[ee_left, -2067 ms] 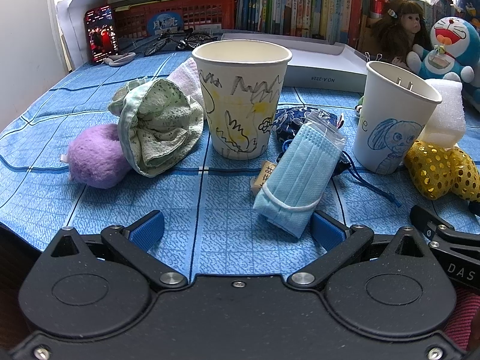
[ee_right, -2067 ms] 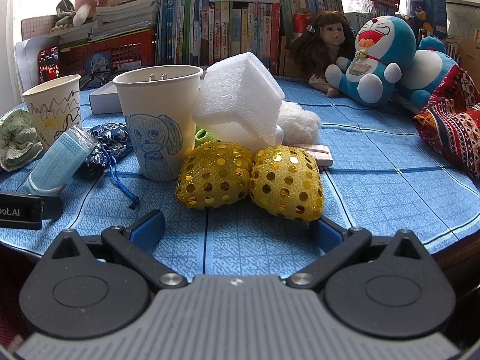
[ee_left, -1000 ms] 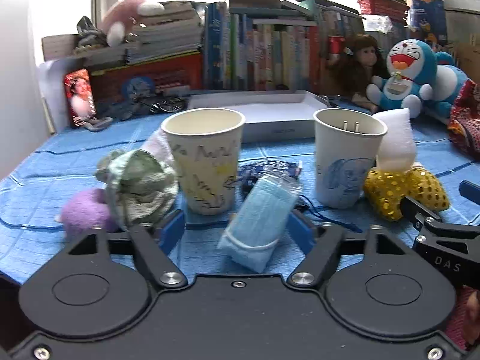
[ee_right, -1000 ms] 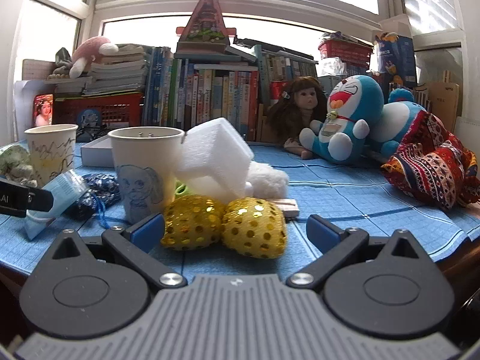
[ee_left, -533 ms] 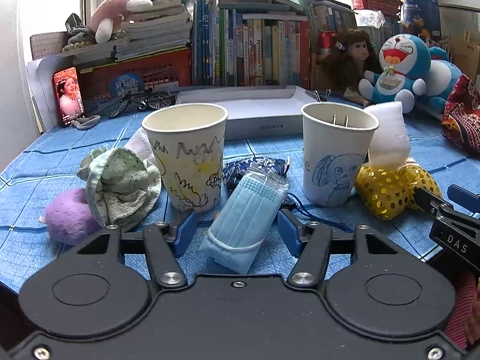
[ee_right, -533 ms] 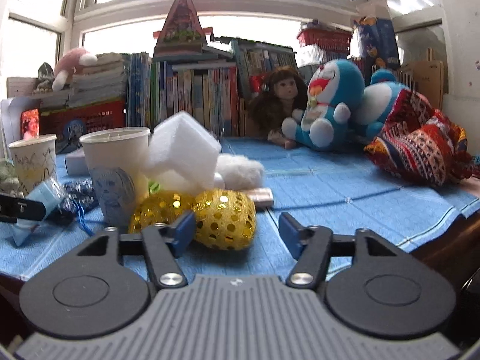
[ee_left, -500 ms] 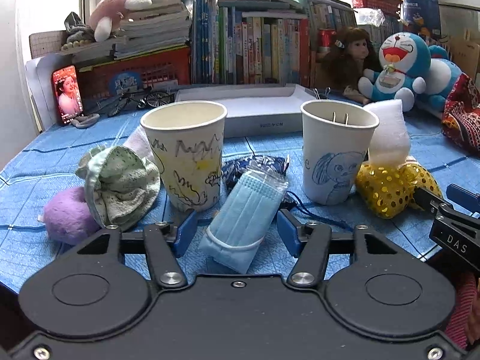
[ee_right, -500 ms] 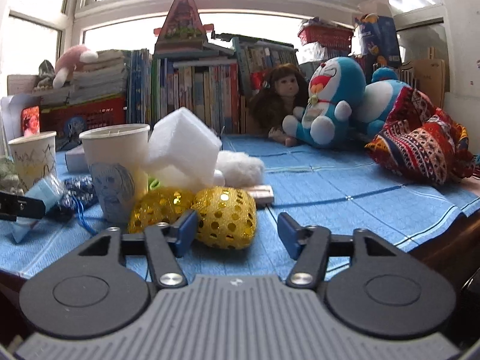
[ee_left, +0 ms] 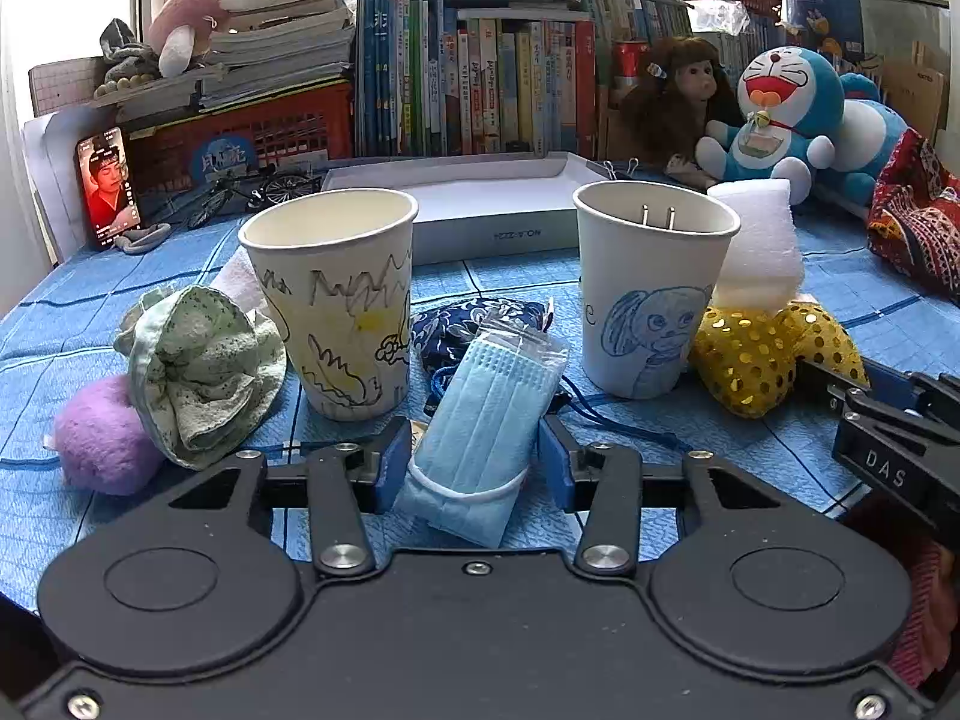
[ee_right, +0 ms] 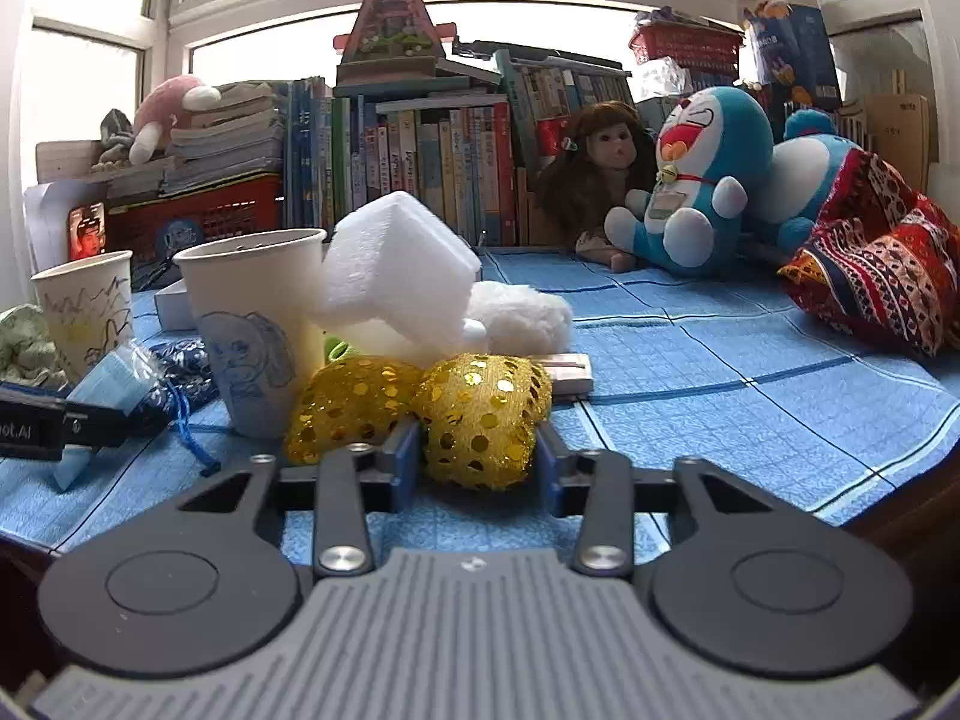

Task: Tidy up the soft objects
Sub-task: 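Close the left gripper on the blue mask while the right gripper grasps the gold sequin balls, then lift and carry the mask and gold balls with both grippers over the white tray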

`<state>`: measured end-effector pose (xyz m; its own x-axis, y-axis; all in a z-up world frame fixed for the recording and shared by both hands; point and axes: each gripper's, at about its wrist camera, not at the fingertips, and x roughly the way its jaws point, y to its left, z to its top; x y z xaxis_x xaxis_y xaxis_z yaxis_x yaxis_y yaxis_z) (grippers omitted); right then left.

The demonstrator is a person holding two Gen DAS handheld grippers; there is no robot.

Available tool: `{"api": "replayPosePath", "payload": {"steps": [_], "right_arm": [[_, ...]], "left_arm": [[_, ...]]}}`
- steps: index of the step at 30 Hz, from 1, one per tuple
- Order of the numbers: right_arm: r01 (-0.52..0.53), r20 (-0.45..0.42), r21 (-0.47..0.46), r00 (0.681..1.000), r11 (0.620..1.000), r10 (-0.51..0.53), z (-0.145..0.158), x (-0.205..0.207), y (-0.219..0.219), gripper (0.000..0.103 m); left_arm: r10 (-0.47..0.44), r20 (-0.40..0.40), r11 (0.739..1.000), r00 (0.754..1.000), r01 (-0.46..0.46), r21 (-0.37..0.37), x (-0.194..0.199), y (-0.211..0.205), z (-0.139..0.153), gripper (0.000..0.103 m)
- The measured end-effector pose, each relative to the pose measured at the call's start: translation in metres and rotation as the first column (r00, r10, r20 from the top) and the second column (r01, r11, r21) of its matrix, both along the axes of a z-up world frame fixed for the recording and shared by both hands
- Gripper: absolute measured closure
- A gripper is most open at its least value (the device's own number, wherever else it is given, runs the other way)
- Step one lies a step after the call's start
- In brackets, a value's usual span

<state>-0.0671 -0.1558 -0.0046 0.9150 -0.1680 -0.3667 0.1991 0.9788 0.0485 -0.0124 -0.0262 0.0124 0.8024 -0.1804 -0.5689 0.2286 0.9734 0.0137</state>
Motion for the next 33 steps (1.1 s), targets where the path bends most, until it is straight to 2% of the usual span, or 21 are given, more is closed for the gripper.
{"api": "replayPosePath", "payload": {"steps": [2,4,7,16,19,27,33], "right_arm": [[0.013,0.007,0.027,1.000,1.000,-0.013,0.002,-0.003,-0.002,0.068],[0.025,0.027,0.061,0.999,0.998,-0.027,0.006,-0.008,-0.005,0.070],[0.063,0.063,0.064,0.996,0.996,-0.067,0.015,-0.016,-0.008,0.072],[0.155,0.168,0.073,0.972,0.985,-0.166,0.045,-0.027,-0.023,0.072],[0.181,0.170,0.075,0.967,0.981,-0.192,0.048,-0.024,-0.028,0.072],[0.261,0.025,0.073,0.964,0.962,-0.264,0.031,-0.012,-0.041,0.072],[0.260,0.096,0.070,0.959,0.963,-0.266,0.053,-0.008,-0.046,0.072]], "left_arm": [[0.006,0.001,1.000,1.000,-0.006,-0.004,-0.003,0.000,0.002,0.060],[0.008,0.026,1.000,1.000,-0.008,0.016,-0.008,-0.002,0.006,0.061],[-0.003,0.069,0.999,0.998,0.000,0.037,-0.017,-0.004,0.013,0.061],[-0.015,0.120,0.999,0.993,0.020,-0.040,-0.022,0.009,0.048,0.061],[-0.013,0.104,0.997,0.994,0.021,-0.077,-0.015,0.016,0.055,0.061],[0.006,0.087,0.996,0.996,0.003,-0.094,0.000,0.033,0.064,0.061],[-0.014,0.105,0.995,0.994,0.025,-0.100,0.016,0.041,0.084,0.061]]}}
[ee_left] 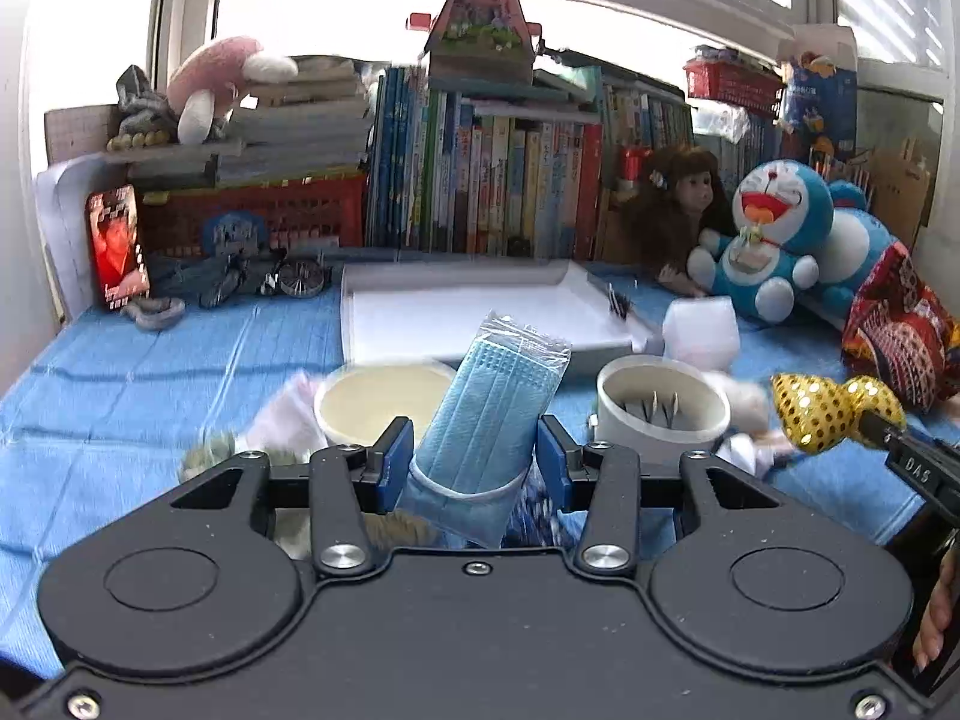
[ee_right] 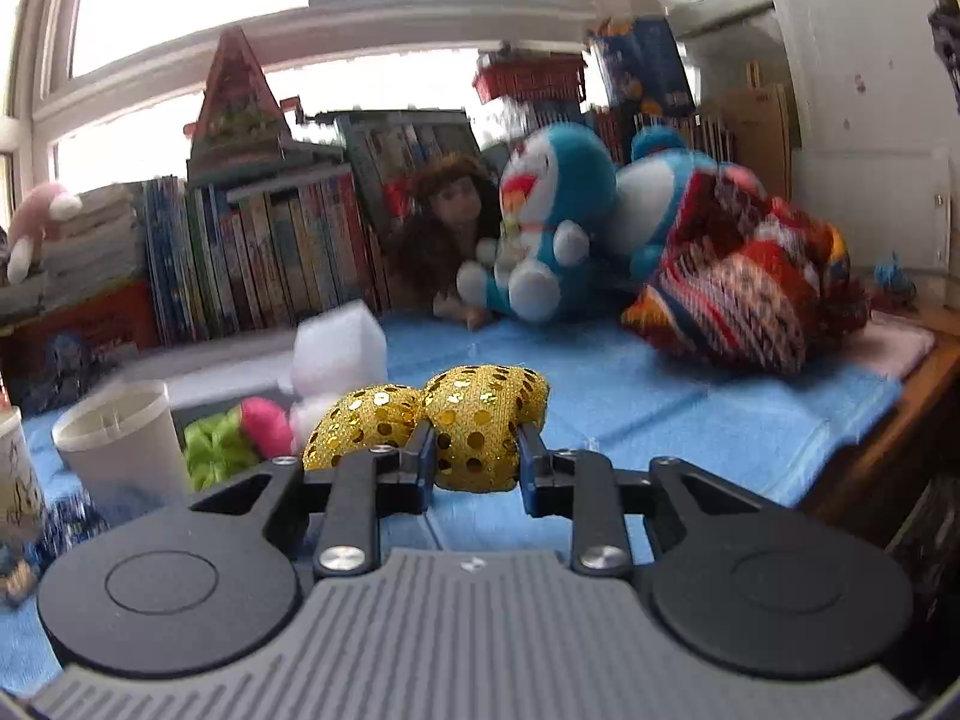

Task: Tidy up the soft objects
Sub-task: 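Lift and carry the mask and gold balls with both grippers over the white tray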

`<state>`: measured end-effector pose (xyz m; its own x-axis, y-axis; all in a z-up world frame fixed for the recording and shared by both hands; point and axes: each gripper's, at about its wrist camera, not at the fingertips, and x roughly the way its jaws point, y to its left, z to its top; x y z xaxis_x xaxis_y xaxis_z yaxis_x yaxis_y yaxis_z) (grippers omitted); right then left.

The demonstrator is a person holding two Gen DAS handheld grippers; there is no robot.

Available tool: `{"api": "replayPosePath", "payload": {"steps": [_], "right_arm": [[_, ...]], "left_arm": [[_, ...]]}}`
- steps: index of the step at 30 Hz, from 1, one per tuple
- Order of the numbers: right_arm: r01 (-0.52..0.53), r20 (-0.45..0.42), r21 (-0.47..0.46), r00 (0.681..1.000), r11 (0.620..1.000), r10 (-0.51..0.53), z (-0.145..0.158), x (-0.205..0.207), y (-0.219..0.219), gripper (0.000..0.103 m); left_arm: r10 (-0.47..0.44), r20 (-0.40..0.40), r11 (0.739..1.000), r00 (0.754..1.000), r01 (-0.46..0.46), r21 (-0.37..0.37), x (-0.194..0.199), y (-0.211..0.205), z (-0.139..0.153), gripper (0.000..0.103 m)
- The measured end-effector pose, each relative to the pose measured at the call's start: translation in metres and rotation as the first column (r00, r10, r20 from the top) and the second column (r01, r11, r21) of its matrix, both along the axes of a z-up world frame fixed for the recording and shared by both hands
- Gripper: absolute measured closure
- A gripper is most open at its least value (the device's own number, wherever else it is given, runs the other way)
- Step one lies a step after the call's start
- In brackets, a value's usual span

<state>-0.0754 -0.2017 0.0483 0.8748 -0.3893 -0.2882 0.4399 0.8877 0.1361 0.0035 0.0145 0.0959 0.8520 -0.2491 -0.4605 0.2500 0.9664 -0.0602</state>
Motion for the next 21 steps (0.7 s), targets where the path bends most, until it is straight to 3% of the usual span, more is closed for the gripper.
{"api": "replayPosePath", "payload": {"steps": [7,12,17,21], "right_arm": [[-0.127,0.113,0.066,0.986,0.990,0.119,0.053,0.041,-0.009,0.071],[-0.283,0.083,0.209,0.959,0.936,0.271,0.078,0.106,-0.011,0.069],[-0.351,-0.053,0.273,0.924,0.896,0.378,0.081,0.183,-0.013,0.069],[-0.414,-0.196,0.248,0.864,0.876,0.464,0.068,0.233,-0.004,0.069]], "left_arm": [[-0.026,0.017,0.999,1.000,0.027,-0.030,0.043,0.006,0.045,0.061],[-0.039,-0.056,0.999,0.998,0.037,-0.024,0.097,0.001,0.068,0.061],[-0.052,-0.237,0.993,0.970,0.024,-0.120,0.172,-0.004,0.070,0.061],[-0.042,-0.388,0.989,0.921,-0.016,-0.146,0.228,-0.012,0.052,0.061]]}}
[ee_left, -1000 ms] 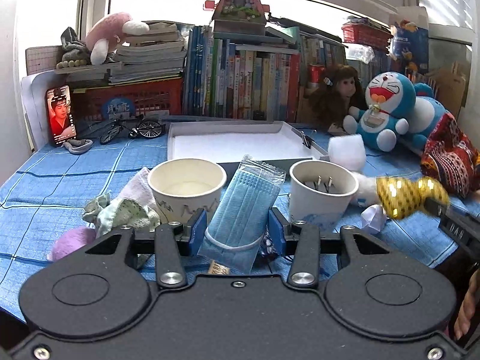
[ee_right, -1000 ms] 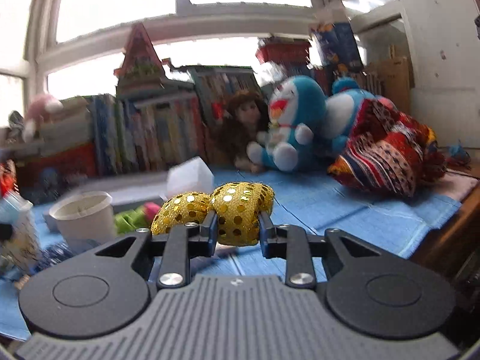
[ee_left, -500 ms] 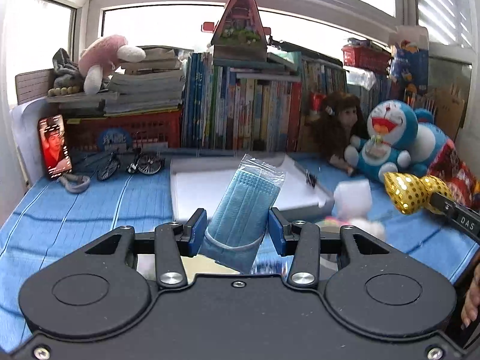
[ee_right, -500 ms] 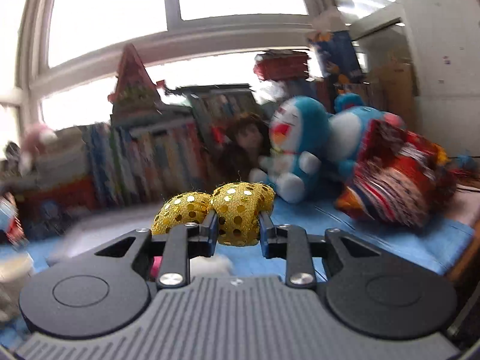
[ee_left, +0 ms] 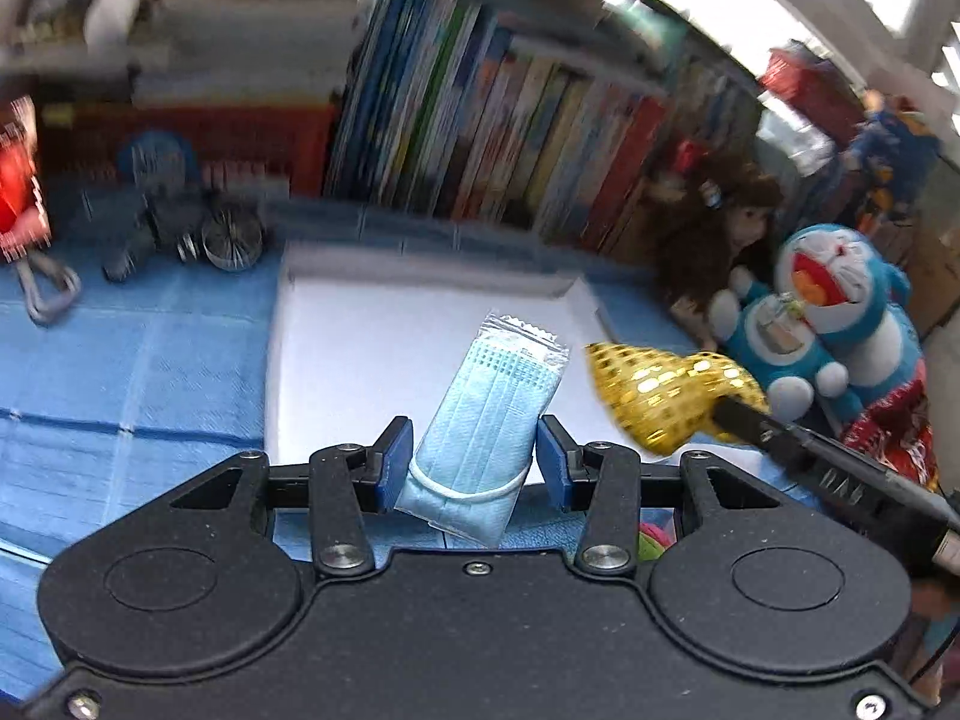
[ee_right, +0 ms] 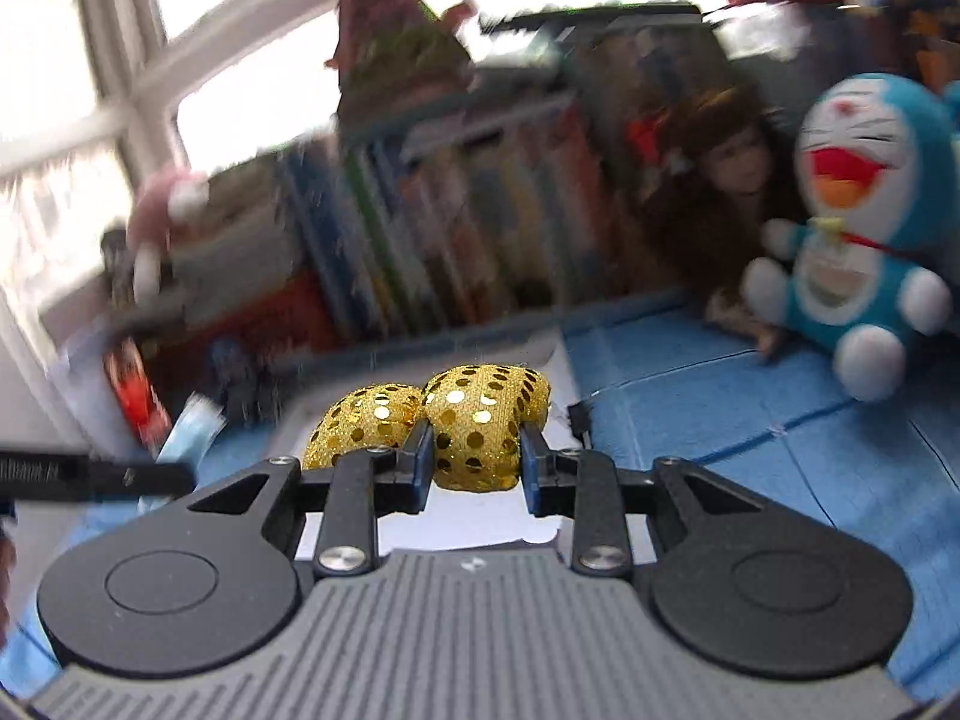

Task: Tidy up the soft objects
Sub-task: 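Lift and carry the mask and gold balls with both grippers over the white tray, then open both grippers to drop the mask and gold balls into the tray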

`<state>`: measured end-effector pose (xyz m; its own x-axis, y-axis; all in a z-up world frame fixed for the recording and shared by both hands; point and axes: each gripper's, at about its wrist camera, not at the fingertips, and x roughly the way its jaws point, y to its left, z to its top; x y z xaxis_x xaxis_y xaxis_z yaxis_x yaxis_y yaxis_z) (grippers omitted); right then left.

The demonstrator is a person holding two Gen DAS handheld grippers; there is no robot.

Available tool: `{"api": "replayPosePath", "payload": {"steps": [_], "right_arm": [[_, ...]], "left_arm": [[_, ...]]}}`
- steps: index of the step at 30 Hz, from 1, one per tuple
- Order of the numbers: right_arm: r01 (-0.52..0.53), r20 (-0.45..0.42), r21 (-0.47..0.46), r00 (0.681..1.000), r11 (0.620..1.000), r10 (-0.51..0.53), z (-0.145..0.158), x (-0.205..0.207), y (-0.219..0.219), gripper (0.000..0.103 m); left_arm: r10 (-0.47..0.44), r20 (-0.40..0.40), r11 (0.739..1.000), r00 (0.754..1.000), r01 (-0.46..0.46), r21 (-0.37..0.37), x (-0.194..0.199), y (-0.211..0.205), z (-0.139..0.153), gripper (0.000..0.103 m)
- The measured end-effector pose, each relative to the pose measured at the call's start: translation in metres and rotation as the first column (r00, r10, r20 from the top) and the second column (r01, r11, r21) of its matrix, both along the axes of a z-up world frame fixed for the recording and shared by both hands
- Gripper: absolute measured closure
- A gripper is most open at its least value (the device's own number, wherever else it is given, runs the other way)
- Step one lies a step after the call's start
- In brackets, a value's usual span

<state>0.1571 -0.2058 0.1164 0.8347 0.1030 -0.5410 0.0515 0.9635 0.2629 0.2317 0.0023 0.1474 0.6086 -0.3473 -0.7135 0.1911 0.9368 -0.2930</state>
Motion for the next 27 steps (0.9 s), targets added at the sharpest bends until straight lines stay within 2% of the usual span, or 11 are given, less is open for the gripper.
{"api": "replayPosePath", "payload": {"steps": [3,8,19,27], "right_arm": [[-0.053,-0.074,-0.078,0.996,0.996,0.047,-0.016,0.023,0.014,0.069],[-0.119,-0.138,-0.130,0.985,0.984,0.101,-0.037,0.047,0.027,0.069],[-0.160,-0.186,-0.166,0.974,0.973,0.129,-0.053,0.081,0.036,0.069],[-0.180,-0.225,-0.167,0.964,0.969,0.140,-0.069,0.093,0.042,0.068]], "left_arm": [[0.037,-0.080,0.999,0.996,-0.035,0.029,0.032,-0.008,-0.022,0.061],[0.066,-0.151,0.995,0.986,-0.055,0.079,0.071,-0.021,-0.055,0.060],[0.114,-0.200,0.986,0.973,-0.086,0.144,0.117,-0.035,-0.092,0.060],[0.118,-0.234,0.985,0.965,-0.084,0.154,0.126,-0.040,-0.111,0.060]]}}
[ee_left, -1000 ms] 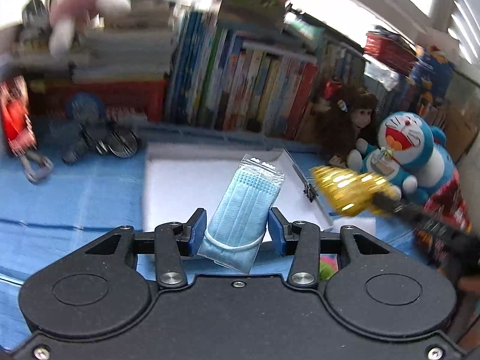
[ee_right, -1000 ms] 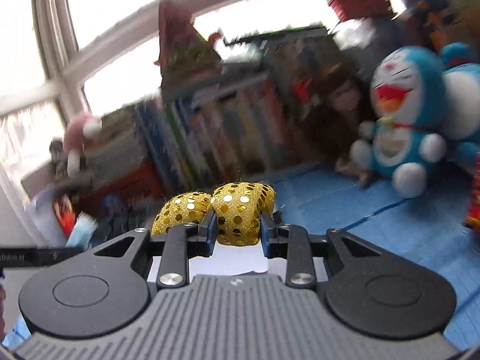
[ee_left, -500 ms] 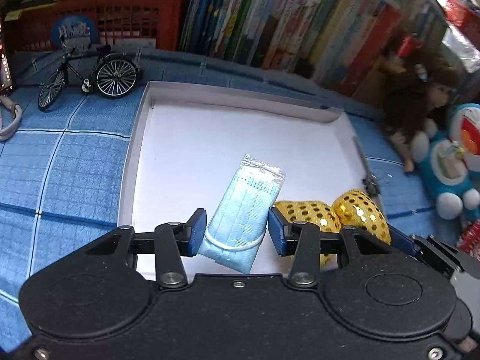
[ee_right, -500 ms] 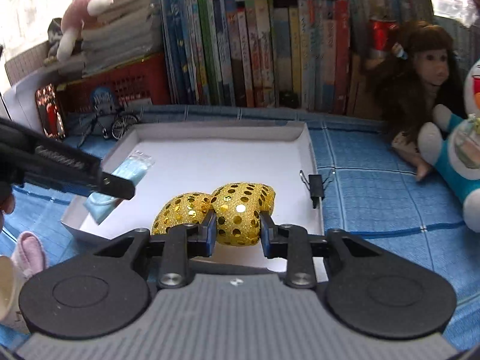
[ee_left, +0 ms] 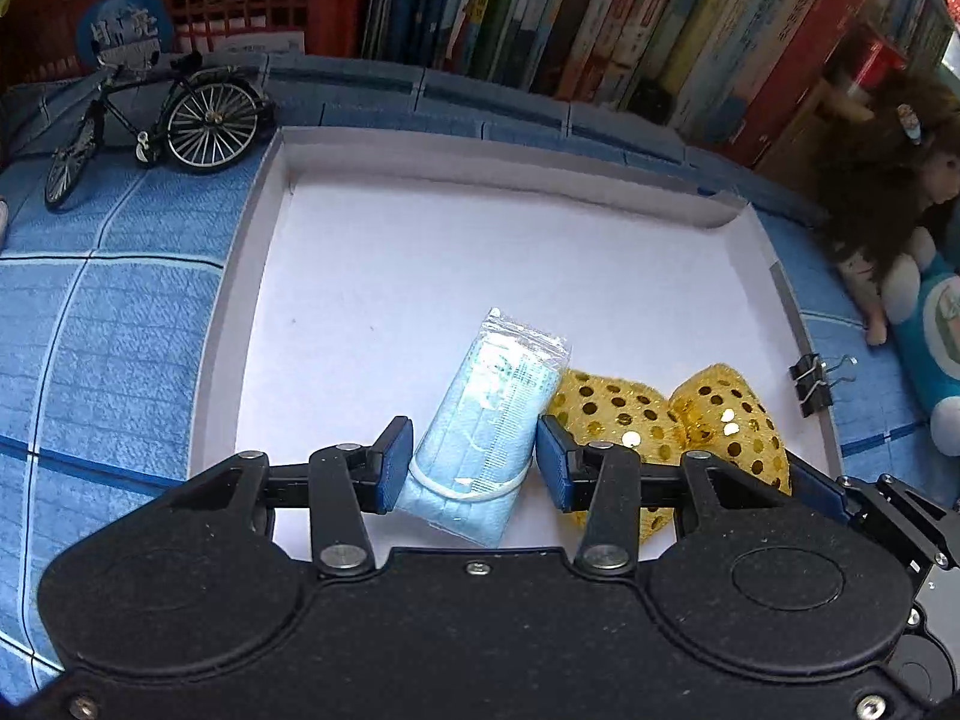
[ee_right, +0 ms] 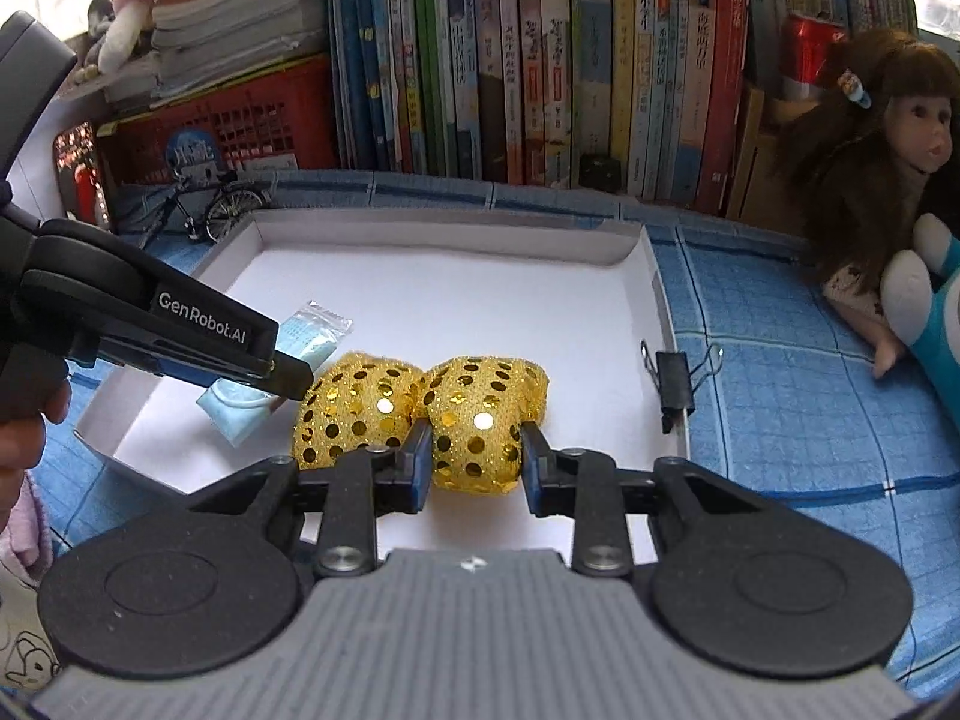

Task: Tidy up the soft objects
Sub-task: 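Open both grippers to drop the mask and gold balls into the tray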

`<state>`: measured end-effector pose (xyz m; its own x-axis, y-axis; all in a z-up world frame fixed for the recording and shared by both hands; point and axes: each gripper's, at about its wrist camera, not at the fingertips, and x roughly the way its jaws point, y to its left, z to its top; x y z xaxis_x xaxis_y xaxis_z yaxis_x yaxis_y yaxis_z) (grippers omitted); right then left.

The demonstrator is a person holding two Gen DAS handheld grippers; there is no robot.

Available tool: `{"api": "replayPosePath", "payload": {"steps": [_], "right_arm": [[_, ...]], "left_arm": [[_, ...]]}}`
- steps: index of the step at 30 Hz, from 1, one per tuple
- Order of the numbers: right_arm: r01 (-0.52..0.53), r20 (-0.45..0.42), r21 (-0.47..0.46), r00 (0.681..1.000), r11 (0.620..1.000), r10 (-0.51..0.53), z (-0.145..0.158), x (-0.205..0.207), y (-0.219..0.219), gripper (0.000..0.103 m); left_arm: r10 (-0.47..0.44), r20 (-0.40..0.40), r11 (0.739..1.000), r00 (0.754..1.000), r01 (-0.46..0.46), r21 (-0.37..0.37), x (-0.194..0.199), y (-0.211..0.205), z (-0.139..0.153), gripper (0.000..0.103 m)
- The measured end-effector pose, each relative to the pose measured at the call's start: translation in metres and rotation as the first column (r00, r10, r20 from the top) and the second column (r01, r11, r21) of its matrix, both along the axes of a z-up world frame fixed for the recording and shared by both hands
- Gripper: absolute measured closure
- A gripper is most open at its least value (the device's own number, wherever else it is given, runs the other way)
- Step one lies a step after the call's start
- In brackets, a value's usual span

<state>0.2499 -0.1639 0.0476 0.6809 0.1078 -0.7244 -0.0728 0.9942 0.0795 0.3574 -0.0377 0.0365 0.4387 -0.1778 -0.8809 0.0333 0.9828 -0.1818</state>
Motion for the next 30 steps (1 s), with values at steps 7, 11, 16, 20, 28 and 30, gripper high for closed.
{"api": "replayPosePath", "payload": {"steps": [7,11,16,20,28,30], "right_arm": [[-0.001,-0.002,0.038,1.000,0.999,0.001,-0.002,-0.001,-0.005,0.054],[0.008,0.015,0.066,1.000,0.998,-0.009,0.005,-0.007,-0.009,0.036],[0.028,0.059,0.089,0.998,0.996,-0.033,0.023,-0.024,-0.013,0.031],[0.042,0.135,0.132,0.989,0.990,-0.060,0.046,-0.052,-0.024,0.026],[0.067,0.323,0.184,0.938,0.981,-0.124,0.074,-0.132,-0.037,0.015],[0.077,0.359,0.180,0.923,0.981,-0.139,0.075,-0.153,-0.036,0.015]], "left_arm": [[0.009,0.012,1.000,1.000,-0.009,0.002,-0.001,0.002,0.001,0.057],[0.001,0.055,1.000,0.998,-0.002,0.009,-0.012,0.004,0.016,0.041],[0.000,0.124,1.000,0.992,-0.003,0.019,-0.034,0.011,0.044,0.029],[-0.034,0.205,0.999,0.978,0.035,-0.002,-0.070,0.024,0.070,0.022],[-0.005,0.324,0.993,0.946,0.042,-0.108,-0.154,0.066,0.090,0.018],[0.011,0.352,0.991,0.936,0.038,-0.130,-0.175,0.076,0.087,0.018]]}}
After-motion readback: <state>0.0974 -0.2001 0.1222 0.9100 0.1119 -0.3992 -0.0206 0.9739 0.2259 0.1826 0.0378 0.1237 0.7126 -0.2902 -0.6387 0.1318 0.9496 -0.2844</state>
